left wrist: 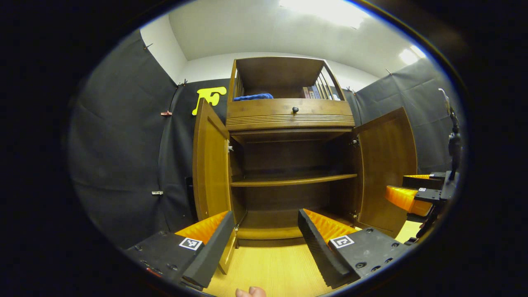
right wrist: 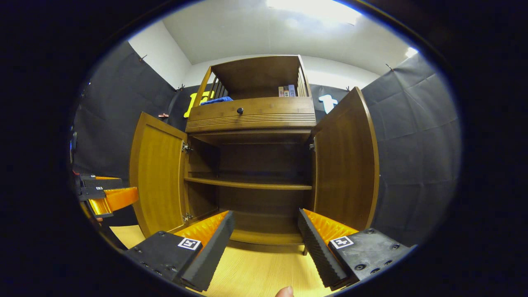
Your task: Open the right door of the double-door shoe cabinet with the right hand, and open the left door with the left hand.
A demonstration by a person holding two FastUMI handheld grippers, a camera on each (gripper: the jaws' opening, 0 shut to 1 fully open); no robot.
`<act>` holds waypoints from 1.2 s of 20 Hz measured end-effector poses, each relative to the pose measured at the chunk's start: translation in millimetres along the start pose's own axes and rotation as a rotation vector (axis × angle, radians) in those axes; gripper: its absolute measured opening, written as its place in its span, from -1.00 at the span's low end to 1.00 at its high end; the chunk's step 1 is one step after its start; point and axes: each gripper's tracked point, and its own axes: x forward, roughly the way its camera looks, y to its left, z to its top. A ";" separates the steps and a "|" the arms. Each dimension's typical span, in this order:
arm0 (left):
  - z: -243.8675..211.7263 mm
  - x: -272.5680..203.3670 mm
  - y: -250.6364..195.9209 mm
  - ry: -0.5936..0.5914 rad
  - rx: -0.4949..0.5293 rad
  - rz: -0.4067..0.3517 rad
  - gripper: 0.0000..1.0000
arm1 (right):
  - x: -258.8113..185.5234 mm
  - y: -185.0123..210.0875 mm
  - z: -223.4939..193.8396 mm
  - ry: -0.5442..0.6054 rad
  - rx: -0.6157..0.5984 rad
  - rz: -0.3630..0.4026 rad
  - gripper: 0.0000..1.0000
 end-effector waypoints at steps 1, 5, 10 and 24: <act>2.3 -1.9 -5.0 -0.007 -0.009 -0.002 0.93 | -0.9 1.1 0.4 -0.002 0.001 -0.001 0.95; 12.0 -5.5 -15.6 -0.036 -0.028 -0.015 0.93 | -3.8 4.5 6.0 -0.014 0.000 -0.004 0.95; 15.9 -3.9 -20.5 -0.036 -0.053 -0.023 1.00 | -6.5 5.7 12.5 -0.028 -0.017 -0.007 0.95; 12.4 3.2 -16.4 -0.029 -0.035 0.002 0.93 | -2.1 2.8 12.3 -0.030 -0.031 -0.024 0.95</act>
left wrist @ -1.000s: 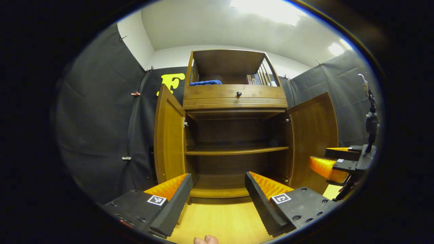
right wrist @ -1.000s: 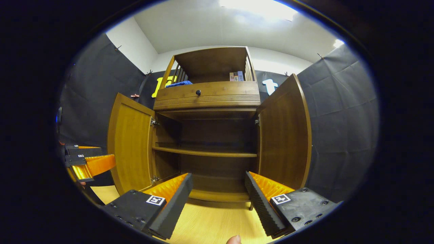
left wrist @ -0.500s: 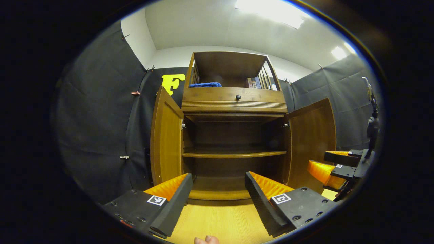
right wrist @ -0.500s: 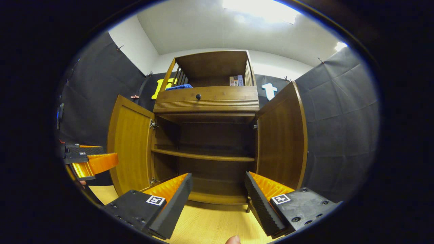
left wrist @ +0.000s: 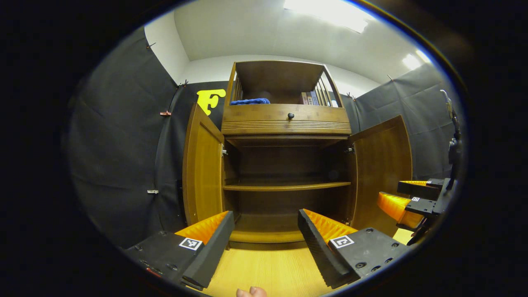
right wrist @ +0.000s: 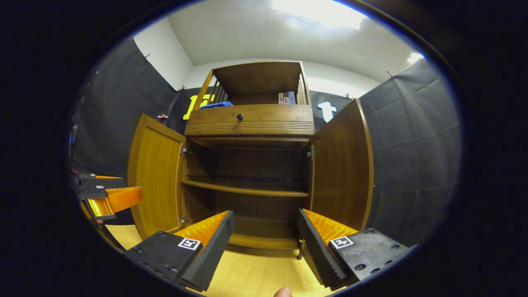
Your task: Open the right door of the double-door shoe cabinet with the right hand, and open the left door with the left hand.
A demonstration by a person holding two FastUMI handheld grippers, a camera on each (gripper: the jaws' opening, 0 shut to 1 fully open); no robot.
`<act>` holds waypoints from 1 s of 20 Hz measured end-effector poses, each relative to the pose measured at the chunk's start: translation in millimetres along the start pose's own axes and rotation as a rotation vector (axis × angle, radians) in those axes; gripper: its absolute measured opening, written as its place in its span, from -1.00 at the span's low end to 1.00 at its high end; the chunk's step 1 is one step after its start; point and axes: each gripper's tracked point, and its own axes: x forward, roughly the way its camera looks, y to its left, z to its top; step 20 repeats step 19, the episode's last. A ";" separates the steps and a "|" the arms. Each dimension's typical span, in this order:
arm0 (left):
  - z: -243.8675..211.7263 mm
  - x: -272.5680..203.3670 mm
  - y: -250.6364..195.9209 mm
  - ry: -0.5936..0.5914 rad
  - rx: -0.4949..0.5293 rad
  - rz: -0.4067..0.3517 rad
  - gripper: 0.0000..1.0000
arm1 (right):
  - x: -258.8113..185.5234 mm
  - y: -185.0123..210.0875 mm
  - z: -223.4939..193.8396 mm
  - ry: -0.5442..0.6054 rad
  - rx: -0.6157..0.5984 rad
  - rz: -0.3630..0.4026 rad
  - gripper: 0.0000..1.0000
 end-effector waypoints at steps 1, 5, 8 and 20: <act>0.2 0.9 -0.9 0.000 0.000 -0.002 0.94 | 0.4 0.8 -0.7 0.001 0.001 0.002 0.95; -1.1 3.0 -2.4 -0.001 0.006 -0.001 0.93 | 2.7 0.0 -3.6 0.005 0.001 0.000 0.95; -3.6 4.8 -5.5 0.004 0.015 -0.007 0.93 | 4.2 -0.1 -6.8 0.011 0.006 0.000 0.95; -6.2 7.9 -10.3 0.006 0.020 -0.009 0.93 | 4.9 -1.9 -7.7 0.002 0.008 -0.011 0.95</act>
